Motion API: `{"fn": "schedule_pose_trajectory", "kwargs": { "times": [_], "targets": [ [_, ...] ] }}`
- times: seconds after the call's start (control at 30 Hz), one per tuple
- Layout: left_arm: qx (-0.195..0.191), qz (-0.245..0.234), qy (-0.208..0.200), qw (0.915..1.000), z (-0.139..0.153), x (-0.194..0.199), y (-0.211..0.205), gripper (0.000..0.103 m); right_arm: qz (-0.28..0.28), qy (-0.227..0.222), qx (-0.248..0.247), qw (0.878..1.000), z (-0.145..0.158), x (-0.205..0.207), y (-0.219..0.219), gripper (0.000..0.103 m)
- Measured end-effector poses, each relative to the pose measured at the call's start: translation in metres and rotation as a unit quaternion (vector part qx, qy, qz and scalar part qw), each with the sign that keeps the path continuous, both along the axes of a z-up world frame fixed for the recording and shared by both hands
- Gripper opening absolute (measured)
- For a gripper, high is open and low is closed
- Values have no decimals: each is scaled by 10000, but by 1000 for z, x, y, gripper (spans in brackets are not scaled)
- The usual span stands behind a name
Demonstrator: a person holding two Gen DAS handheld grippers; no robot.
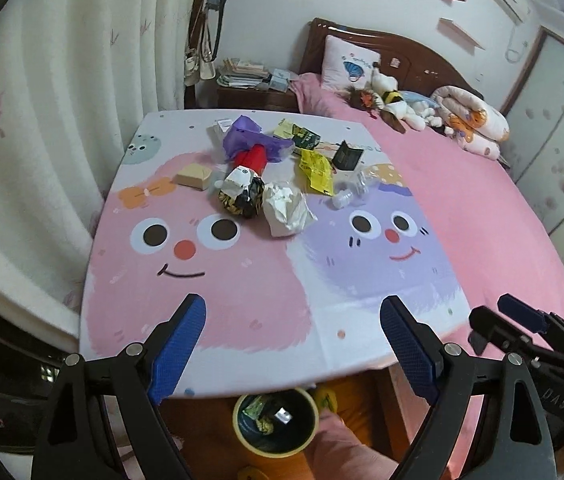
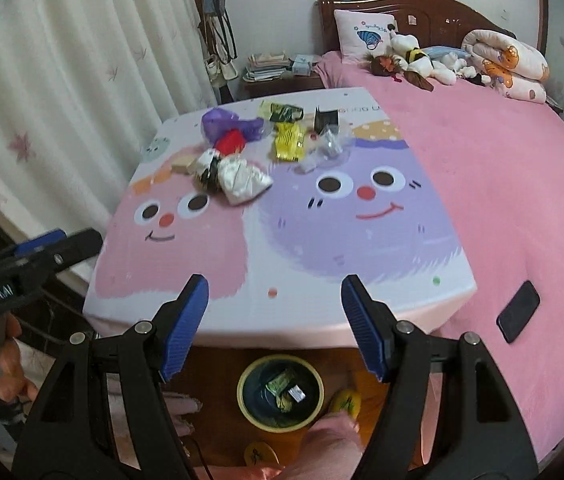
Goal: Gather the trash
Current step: 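Raise both tools back toward the table, then grasp the white crumpled paper with left tool while right tool grasps the clear plastic bottle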
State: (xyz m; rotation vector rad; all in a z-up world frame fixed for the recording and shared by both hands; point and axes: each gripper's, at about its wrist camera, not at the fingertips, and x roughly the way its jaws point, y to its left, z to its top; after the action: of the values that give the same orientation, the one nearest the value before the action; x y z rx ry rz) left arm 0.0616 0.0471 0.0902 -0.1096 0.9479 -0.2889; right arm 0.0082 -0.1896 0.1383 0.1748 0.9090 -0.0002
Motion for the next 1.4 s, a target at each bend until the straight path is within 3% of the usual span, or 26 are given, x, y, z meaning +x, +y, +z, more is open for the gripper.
{"fn": "schedule_pose_trajectory", "kwargs": {
  "times": [0.2, 0.4, 0.67, 0.9, 1.03, 1.2, 1.4],
  "targets": [
    [112, 457, 320, 9984, -31, 80, -29, 90, 159, 107, 98, 9998, -21, 84, -41, 66],
    [42, 980, 840, 9916, -76, 165, -59, 90, 418, 441, 156, 9980, -53, 175, -81, 66],
    [17, 1674, 1432, 9754, -144, 243, -75, 83, 743, 859, 242, 9932, -105, 262, -121, 66],
    [11, 1968, 1770, 9643, -190, 277, -75, 82, 670, 1181, 425, 9898, -153, 322, -134, 66],
    [-54, 2015, 1875, 9614, -209, 290, -80, 81, 590, 1310, 601, 9878, -166, 340, -132, 66],
    [76, 1948, 2074, 9586, -228, 308, -99, 70, 609, 1440, 782, 9846, -177, 359, -126, 66],
    [258, 1861, 2024, 9611, -232, 318, -122, 61, 332, 1583, 890, 9828, -191, 380, -122, 67]
  ]
}}
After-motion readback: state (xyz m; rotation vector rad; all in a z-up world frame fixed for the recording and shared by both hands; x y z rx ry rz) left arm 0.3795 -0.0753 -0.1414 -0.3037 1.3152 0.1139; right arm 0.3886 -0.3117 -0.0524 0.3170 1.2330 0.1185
